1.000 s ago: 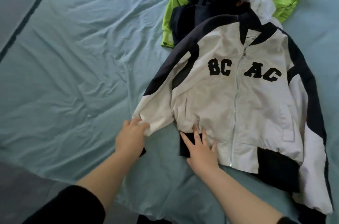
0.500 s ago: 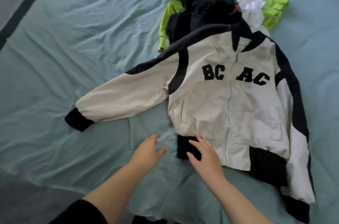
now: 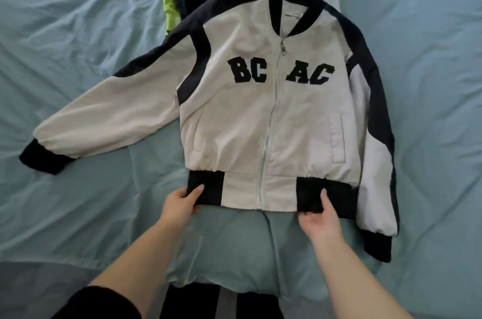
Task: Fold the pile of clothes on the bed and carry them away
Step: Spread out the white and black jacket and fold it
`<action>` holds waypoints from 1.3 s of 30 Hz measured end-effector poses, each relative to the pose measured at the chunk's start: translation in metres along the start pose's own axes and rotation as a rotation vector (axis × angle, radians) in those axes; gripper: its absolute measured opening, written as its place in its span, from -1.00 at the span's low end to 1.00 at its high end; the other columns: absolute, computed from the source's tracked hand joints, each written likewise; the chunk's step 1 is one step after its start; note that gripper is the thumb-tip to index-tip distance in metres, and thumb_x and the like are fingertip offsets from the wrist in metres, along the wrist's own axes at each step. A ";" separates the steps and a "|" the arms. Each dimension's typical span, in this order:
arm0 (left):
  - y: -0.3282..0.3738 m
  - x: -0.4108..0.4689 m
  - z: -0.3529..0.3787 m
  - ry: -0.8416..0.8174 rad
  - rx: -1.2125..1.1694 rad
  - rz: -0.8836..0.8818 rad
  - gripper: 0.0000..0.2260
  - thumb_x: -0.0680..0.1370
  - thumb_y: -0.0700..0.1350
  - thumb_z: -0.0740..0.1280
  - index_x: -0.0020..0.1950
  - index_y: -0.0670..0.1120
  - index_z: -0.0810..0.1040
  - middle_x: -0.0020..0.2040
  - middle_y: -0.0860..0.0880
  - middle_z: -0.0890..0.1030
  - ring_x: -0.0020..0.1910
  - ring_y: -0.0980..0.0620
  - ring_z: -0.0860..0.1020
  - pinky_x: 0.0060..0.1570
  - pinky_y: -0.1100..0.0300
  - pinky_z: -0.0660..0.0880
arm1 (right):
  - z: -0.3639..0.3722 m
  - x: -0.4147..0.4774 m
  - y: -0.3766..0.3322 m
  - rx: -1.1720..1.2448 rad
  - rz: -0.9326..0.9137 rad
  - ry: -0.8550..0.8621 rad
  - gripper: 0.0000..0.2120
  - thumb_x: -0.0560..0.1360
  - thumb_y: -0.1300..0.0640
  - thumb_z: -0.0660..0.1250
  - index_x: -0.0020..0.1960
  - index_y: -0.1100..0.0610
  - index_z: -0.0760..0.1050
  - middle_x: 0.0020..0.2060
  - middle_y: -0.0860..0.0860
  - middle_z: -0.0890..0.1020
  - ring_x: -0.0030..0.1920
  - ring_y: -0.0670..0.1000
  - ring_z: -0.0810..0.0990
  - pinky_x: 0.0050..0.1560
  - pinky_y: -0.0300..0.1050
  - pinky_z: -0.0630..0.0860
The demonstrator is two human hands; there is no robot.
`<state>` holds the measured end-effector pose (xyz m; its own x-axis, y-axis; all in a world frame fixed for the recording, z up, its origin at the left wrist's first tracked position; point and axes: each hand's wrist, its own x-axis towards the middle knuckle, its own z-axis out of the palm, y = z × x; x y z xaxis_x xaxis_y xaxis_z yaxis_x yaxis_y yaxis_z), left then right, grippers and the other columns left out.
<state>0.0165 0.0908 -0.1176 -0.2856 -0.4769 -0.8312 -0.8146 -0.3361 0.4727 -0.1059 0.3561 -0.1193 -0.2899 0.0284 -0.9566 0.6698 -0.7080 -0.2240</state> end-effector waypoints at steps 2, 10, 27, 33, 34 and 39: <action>-0.009 0.002 -0.025 0.044 0.009 -0.007 -0.82 0.52 -0.02 0.41 -0.11 -0.13 0.64 -0.23 -0.04 0.67 -0.32 0.06 0.58 -0.31 0.25 0.53 | -0.008 -0.002 0.003 -0.099 0.026 0.014 -0.73 0.51 0.15 0.37 0.20 0.16 0.51 0.05 0.12 0.62 0.07 0.08 0.59 0.14 -0.02 0.49; -0.037 -0.007 -0.058 0.045 0.032 -0.048 -0.81 0.52 -0.08 0.43 -0.01 -0.20 0.61 -0.07 -0.17 0.65 -0.12 -0.10 0.57 0.03 -0.05 0.53 | -0.047 -0.020 0.028 -0.364 0.019 0.150 -0.70 0.48 0.19 0.41 0.19 0.13 0.46 0.07 0.09 0.58 0.12 0.09 0.53 0.20 0.01 0.47; -0.031 -0.006 -0.055 -0.065 0.066 -0.046 -0.82 0.46 -0.15 0.49 -0.01 -0.13 0.55 -0.11 -0.04 0.65 -0.16 0.02 0.61 -0.26 0.22 0.50 | -0.058 -0.018 0.007 -1.416 -0.630 0.354 -0.64 0.40 -0.05 0.49 -0.05 0.10 0.38 -0.11 0.01 0.51 -0.09 0.07 0.50 -0.02 -0.03 0.46; -0.033 -0.004 -0.071 -0.126 0.090 -0.043 -0.74 0.41 -0.13 0.53 0.02 -0.19 0.59 -0.05 -0.14 0.68 -0.02 -0.13 0.65 0.06 -0.01 0.58 | -0.076 -0.016 -0.007 -1.541 -0.648 0.378 -0.65 0.59 0.11 0.23 -0.23 0.37 0.43 -0.28 0.23 0.51 -0.19 0.19 0.48 -0.20 0.01 0.35; -0.034 -0.004 -0.071 -0.126 0.107 -0.047 -0.74 0.41 -0.12 0.54 0.00 -0.19 0.59 -0.06 -0.14 0.68 -0.03 -0.13 0.65 0.05 -0.02 0.59 | -0.076 -0.017 -0.009 -1.544 -0.619 0.384 -0.65 0.60 0.13 0.22 -0.21 0.40 0.45 -0.27 0.26 0.52 -0.18 0.23 0.50 -0.18 0.04 0.38; -0.033 -0.003 -0.065 -0.207 0.062 -0.104 -0.71 0.45 -0.01 0.49 0.11 -0.10 0.59 0.02 -0.06 0.68 0.03 -0.07 0.64 0.16 -0.02 0.54 | -0.050 -0.049 0.014 -1.644 -1.013 0.548 -0.71 0.50 0.04 0.36 0.12 0.19 0.48 0.07 0.15 0.54 0.05 0.20 0.53 0.00 0.05 0.43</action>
<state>0.0765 0.0504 -0.1116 -0.2911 -0.2632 -0.9198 -0.8725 -0.3214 0.3681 -0.0484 0.3802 -0.0852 -0.9065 0.3238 -0.2709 0.3889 0.8903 -0.2369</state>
